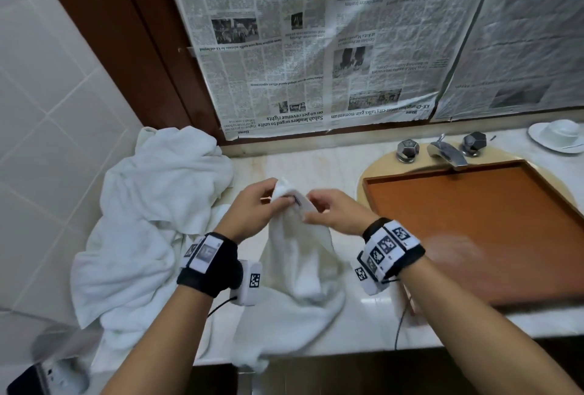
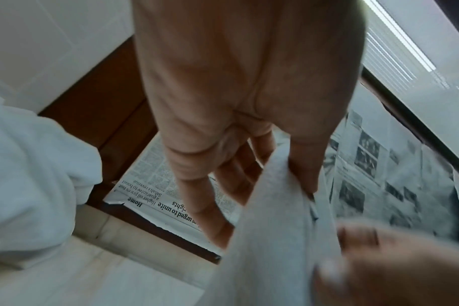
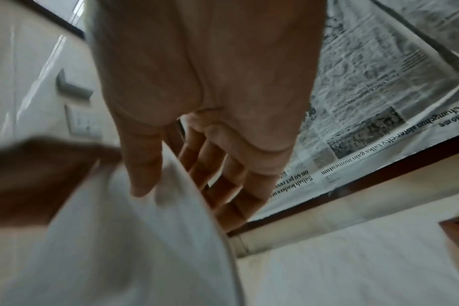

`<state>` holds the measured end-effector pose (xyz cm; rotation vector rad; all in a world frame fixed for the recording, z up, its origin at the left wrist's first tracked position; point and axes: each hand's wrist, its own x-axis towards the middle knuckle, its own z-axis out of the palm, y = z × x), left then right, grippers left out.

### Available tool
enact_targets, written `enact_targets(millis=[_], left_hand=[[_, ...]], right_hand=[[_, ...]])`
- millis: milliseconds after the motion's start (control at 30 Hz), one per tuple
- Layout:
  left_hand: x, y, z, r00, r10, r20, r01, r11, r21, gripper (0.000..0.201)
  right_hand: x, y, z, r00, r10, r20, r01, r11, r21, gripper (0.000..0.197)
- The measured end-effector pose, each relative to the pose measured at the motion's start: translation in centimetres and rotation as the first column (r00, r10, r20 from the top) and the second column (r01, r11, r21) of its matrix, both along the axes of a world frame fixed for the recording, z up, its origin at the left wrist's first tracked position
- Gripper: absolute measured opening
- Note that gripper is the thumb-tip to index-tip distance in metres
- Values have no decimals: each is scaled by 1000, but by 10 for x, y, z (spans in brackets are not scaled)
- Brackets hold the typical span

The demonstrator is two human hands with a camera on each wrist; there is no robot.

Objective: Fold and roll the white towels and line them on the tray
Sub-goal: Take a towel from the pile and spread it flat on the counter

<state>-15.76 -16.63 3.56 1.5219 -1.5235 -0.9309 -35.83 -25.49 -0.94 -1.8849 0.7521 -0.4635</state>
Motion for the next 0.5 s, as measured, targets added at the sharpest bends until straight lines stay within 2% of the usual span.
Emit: enact_targets(millis=[100, 200, 333, 500], left_hand=[[4, 13, 6, 983, 44, -178, -40, 999, 30, 13], [12, 28, 13, 940, 153, -303, -146, 988, 47, 13], [38, 46, 19, 900, 333, -282, -347, 938, -2, 23], [67, 61, 16, 877, 449, -171, -470, 877, -102, 38]], right_hand=[[-5, 9, -31, 988, -56, -142, 38, 991, -128, 18], [-18, 10, -49, 981, -164, -104, 157, 985, -68, 30], [-45, 4, -54, 967, -250, -42, 251, 968, 18, 14], [-62, 2, -45, 967, -236, -96, 239, 971, 20, 8]])
